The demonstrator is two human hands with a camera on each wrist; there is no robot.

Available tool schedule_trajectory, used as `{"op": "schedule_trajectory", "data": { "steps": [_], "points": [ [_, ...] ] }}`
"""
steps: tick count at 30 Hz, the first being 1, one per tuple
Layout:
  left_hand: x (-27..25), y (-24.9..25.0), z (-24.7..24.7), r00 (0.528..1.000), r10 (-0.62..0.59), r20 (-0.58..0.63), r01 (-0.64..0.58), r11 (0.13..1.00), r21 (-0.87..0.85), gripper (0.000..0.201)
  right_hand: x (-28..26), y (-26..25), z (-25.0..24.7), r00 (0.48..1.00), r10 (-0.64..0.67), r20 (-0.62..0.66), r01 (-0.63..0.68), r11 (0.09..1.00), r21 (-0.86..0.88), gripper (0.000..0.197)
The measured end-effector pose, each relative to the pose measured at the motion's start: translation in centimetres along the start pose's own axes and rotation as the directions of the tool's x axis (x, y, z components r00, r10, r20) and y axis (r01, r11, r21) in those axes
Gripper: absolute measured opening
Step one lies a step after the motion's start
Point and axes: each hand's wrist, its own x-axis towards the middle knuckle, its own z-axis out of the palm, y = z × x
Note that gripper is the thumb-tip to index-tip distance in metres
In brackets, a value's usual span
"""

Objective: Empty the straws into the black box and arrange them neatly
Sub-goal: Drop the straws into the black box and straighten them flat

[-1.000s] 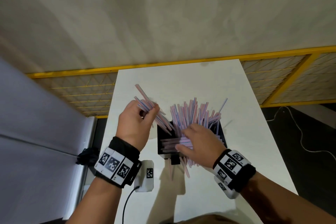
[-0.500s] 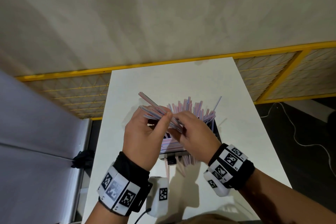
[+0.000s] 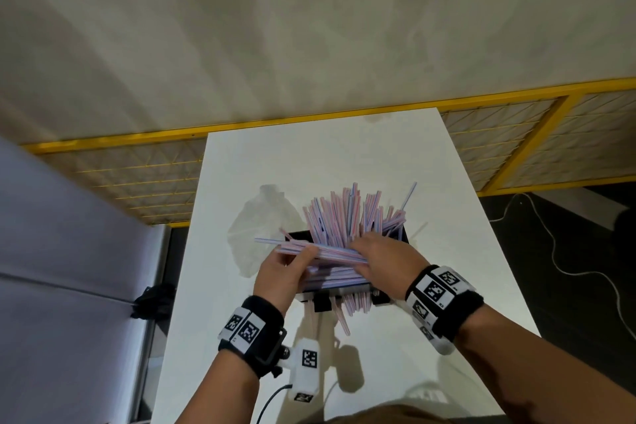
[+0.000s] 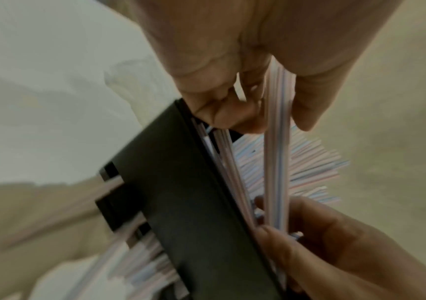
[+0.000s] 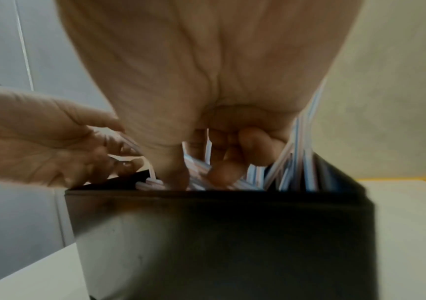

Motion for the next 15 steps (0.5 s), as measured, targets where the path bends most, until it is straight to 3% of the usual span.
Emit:
{"op": "schedule_trajectory", "data": {
  "steps": [2, 5, 8, 12, 15],
  "points": [
    [0.1, -0.2, -1.0, 0.996, 0.026, -0.082, -0.019, 0.995, 0.096, 0.038, -0.4, 0.6, 0.4, 1.000, 0.001, 0.010, -0.001, 1.000, -0.023, 0.023],
    [0.3, -0.2, -2.0, 0.984, 0.062, -0.164, -0.055, 0.997, 0.046, 0.039, -0.6, 1.1, 0.7, 0.999, 0.017, 0.035, -0.016, 0.999, -0.040, 0.021],
    [0.5, 0.1, -2.6, 0.977, 0.095, -0.188, -0.087, 0.995, 0.053, 0.020, -0.8, 1.4, 0.6, 0.998, 0.035, 0.058, -0.031, 0.997, -0.074, 0.023],
    [0.7, -0.2, -1.7, 0.974, 0.172, -0.147, -0.128, 0.955, 0.266, 0.009, -0.9, 0.9, -0.1, 0.997, 0.054, 0.052, -0.050, 0.996, -0.077, 0.027],
    [0.2, -0.7, 0.1, 0.977, 0.209, -0.033, -0.179, 0.900, 0.397, 0.011, -0.9, -0.2, -0.8, 0.999, -0.020, -0.040, 0.017, 0.998, -0.065, 0.033]
  ]
}}
